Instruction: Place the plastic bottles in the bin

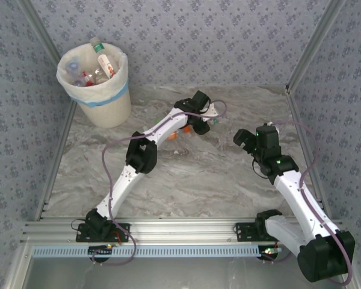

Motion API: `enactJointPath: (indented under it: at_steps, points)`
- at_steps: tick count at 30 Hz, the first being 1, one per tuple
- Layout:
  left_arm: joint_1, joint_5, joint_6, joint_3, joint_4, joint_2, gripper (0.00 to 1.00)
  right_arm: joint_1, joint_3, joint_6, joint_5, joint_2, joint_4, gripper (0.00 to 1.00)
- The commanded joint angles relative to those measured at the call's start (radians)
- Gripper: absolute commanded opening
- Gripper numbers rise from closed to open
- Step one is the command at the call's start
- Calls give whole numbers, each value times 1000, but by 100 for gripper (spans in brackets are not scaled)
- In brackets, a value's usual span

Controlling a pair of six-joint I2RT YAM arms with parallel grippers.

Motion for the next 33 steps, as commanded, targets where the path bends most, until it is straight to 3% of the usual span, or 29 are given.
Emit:
enactJointPath:
  at_steps: [1,5,10,16,23,33]
  points:
    - [-2,59,-54,24,-42,-117,40,-6,-14,-9,11,-12,-19,100]
    - [-1,117,-123,-8,-34,-237,32,-6,-22,-14,8,-11,-10,100]
    - [4,119,-210,-173,99,-453,30,-6,-24,-25,9,-12,-17,100]
    - [40,-50,-309,-299,211,-680,31,-6,-37,-31,14,-13,-9,100]
    - [175,-243,-390,-324,213,-807,33,-5,-47,-23,-1,-2,23,100]
    - [465,-281,-543,-288,205,-837,34,-3,-54,-9,-10,7,34,100]
